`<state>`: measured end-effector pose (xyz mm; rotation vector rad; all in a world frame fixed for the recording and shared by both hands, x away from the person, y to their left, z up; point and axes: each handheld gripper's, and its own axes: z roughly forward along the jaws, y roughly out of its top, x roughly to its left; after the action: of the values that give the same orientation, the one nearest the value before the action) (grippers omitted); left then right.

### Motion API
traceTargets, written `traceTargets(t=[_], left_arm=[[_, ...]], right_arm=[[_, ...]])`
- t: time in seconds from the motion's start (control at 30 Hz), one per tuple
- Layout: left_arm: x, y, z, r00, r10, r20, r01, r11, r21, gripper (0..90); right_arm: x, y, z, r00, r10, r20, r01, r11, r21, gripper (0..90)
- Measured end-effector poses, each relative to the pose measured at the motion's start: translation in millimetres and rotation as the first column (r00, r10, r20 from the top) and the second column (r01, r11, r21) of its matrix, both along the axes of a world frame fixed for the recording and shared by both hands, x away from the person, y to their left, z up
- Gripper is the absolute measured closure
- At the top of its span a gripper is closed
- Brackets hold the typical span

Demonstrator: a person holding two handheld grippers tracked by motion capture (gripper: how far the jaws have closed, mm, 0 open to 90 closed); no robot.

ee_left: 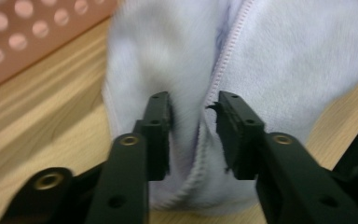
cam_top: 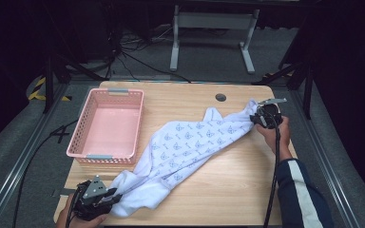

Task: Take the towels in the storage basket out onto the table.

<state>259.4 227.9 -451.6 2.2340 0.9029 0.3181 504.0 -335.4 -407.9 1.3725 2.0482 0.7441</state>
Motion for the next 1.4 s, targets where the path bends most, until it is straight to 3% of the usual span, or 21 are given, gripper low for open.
traceTargets(t=[0.2, 0.27, 0.3, 0.37, 0.43, 0.5, 0.53, 0.57, 0.6, 0.63, 0.67, 0.7, 0.77, 0.9, 0.93, 1.03, 1.1, 1.17, 1.23, 1.27, 1.4], left_arm=[[-1.4, -11.8, 8.5, 0.9985, -0.003, 0.054, 0.006, 0.9987, -0.051, 53.2], [0.1, -15.9, 10.6, 0.9976, -0.015, 0.068, 0.017, 0.9992, -0.037, 52.3], [2.2, -19.5, 10.4, 0.9966, -0.013, 0.081, 0.015, 0.9995, -0.028, 50.5], [8.0, -22.9, 9.6, 0.9964, -0.009, 0.085, 0.012, 0.9995, -0.030, 46.8], [15.4, -27.1, 6.8, 0.9960, 0.011, 0.088, -0.010, 0.9999, -0.005, 43.9], [22.4, -29.1, 2.4, 0.9966, 0.022, 0.079, -0.021, 0.9997, -0.013, 43.9], [25.0, -30.3, 0.8, 0.9971, 0.025, 0.072, -0.025, 0.9997, 0.001, 44.0], [25.0, -30.3, 0.8, 0.9971, 0.025, 0.072, -0.025, 0.9997, 0.001, 46.2], [29.1, -32.1, -1.6, 0.9976, 0.026, 0.065, -0.026, 0.9997, 0.002, 48.5], [31.6, -33.1, -3.1, 0.9985, 0.019, 0.051, -0.019, 0.9998, -0.001, 51.6], [31.6, -33.1, -3.1, 0.9985, 0.019, 0.051, -0.019, 0.9998, -0.001, 55.2], [35.9, -35.5, -5.6, 0.9990, 0.018, 0.040, -0.019, 0.9998, 0.006, 58.3], [39.5, -36.2, -6.9, 0.9997, 0.011, 0.020, -0.012, 0.9999, 0.010, 66.1], [44.0, -33.7, -8.4, 0.9992, 0.026, 0.030, -0.026, 0.9997, 0.004, 75.7], [45.0, -31.6, -7.5, 0.9993, 0.030, 0.024, -0.030, 0.9996, 0.003, 79.5], [45.5, -26.8, -6.9, 0.9977, 0.058, 0.036, -0.057, 0.9983, -0.009, 81.3], [46.0, -22.0, -4.8, 0.9948, 0.084, 0.058, -0.084, 0.9965, -0.008, 82.5], [46.6, -17.0, -3.0, 0.9925, 0.107, 0.058, -0.106, 0.9941, -0.019, 83.0], [47.0, -12.1, -2.1, 0.9901, 0.127, 0.059, -0.126, 0.9918, -0.024, 83.2], [46.7, -10.3, -2.1, 0.9893, 0.135, 0.055, -0.133, 0.9905, -0.034, 83.5], [46.9, -6.7, -3.1, 0.9908, 0.126, 0.049, -0.124, 0.9915, -0.039, 83.8]], right_arm=[[-25.3, 14.3, 8.1, 0.9938, 0.105, 0.037, -0.106, 0.994, 0.023, 60.2], [-38.7, 23.8, 16.8, 0.9858, 0.159, 0.053, -0.162, 0.986, 0.043, 59.0], [-47.5, 30.2, 20.6, 0.9733, 0.219, 0.069, -0.224, 0.971, 0.081, 58.7], [-68.9, 53.8, 23.9, 0.9377, 0.337, 0.086, -0.343, 0.936, 0.078, 60.0], [-86.0, 75.2, 20.0, 0.8854, 0.459, 0.076, -0.465, 0.876, 0.130, 63.6], [-106.7, 108.8, 9.2, 0.8240, 0.564, 0.056, -0.567, 0.818, 0.098, 66.2], [-114.6, 123.0, 4.2, 0.7856, 0.617, 0.041, -0.618, 0.779, 0.105, 66.2], [-114.6, 123.0, 4.2, 0.7856, 0.617, 0.041, -0.618, 0.779, 0.105, 66.2], [-128.1, 151.8, -6.4, 0.7284, 0.684, 0.035, -0.683, 0.721, 0.113, 67.3], [-131.3, 160.4, -9.7, 0.7099, 0.704, 0.022, -0.701, 0.703, 0.122, 66.9], [-131.3, 160.4, -9.7, 0.7099, 0.704, 0.022, -0.701, 0.703, 0.122, 66.9], [-137.7, 181.9, -19.5, 0.6747, 0.738, 0.021, -0.735, 0.669, 0.113, 66.8], [-138.2, 194.1, -27.7, 0.6513, 0.759, 0.001, -0.752, 0.646, 0.129, 65.9], [-134.7, 206.1, -40.3, 0.6518, 0.758, -0.037, -0.750, 0.651, 0.119, 67.4], [-131.7, 207.3, -45.0, 0.6684, 0.742, -0.058, -0.737, 0.671, 0.086, 68.9], [-128.2, 203.8, -45.3, 0.6760, 0.733, -0.078, -0.728, 0.680, 0.082, 68.9], [-121.6, 191.6, -47.6, 0.7069, 0.698, -0.112, -0.693, 0.715, 0.091, 69.9], [-119.1, 183.4, -47.0, 0.7275, 0.676, -0.117, -0.671, 0.737, 0.083, 70.4], [-117.5, 175.8, -45.1, 0.7406, 0.660, -0.128, -0.658, 0.751, 0.059, 70.7], [-116.1, 170.3, -44.1, 0.7536, 0.644, -0.134, -0.644, 0.764, 0.046, 70.7], [-110.5, 145.7, -41.0, 0.7932, 0.591, -0.147, -0.597, 0.802, 0.002, 71.1]])
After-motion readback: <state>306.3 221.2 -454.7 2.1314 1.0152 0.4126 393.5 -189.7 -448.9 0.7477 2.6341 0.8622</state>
